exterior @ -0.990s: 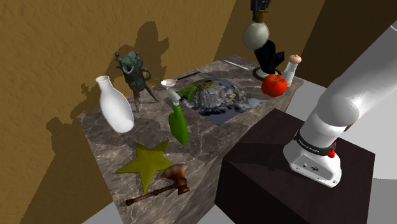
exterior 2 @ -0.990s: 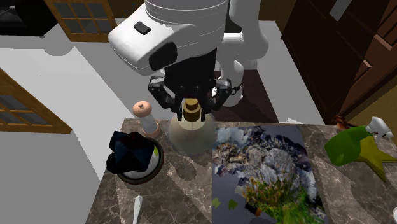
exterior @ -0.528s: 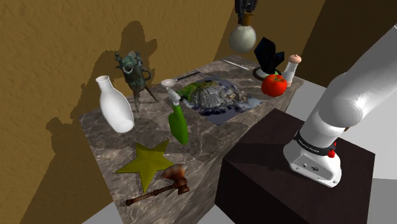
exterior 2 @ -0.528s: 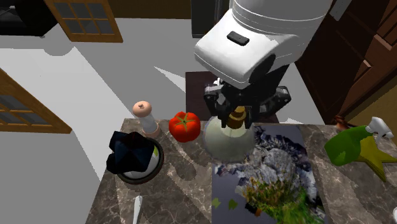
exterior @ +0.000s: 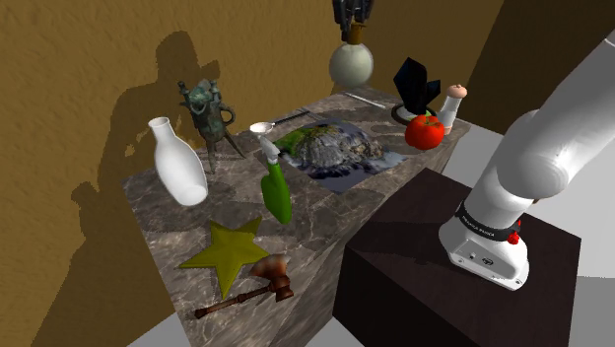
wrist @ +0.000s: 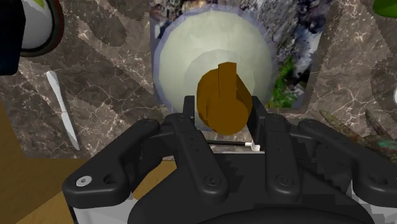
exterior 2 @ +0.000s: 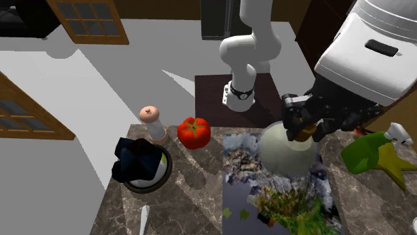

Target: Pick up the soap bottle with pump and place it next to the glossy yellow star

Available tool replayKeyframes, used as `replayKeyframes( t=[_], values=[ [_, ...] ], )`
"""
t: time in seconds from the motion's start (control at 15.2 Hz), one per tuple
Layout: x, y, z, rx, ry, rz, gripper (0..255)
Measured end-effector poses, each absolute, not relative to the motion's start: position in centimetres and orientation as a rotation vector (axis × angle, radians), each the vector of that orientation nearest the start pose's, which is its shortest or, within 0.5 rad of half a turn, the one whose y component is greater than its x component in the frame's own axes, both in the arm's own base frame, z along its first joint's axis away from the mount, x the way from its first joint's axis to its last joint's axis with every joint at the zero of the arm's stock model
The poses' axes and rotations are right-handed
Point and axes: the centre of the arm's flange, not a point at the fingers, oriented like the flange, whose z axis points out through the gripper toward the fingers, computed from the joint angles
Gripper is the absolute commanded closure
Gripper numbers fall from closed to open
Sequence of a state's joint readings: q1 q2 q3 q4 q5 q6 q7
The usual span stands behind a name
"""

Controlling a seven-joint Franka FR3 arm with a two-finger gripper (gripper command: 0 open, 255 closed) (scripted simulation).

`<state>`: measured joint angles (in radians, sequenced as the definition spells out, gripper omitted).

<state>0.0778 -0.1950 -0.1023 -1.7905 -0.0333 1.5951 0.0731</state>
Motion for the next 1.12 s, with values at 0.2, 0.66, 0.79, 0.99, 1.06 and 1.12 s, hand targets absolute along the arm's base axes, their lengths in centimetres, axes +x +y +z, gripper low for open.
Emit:
replayKeyframes(
  t=[0.2, 0.66, 0.79, 0.99, 1.06, 1.12],
  values=[
    [50.4, 2.1, 62.5, -3.151, 0.149, 0.002, 255],
    [52.4, 10.9, 62.5, -3.152, 0.150, 0.003, 255],
    [52.8, 13.5, 62.4, -3.152, 0.149, 0.002, 255],
    [54.0, 17.4, 62.2, -3.152, 0.150, 0.002, 255],
    [54.1, 19.1, 62.3, -3.152, 0.149, 0.003, 255],
    [54.3, 20.3, 62.4, -3.152, 0.149, 0.002, 255]
  ],
)
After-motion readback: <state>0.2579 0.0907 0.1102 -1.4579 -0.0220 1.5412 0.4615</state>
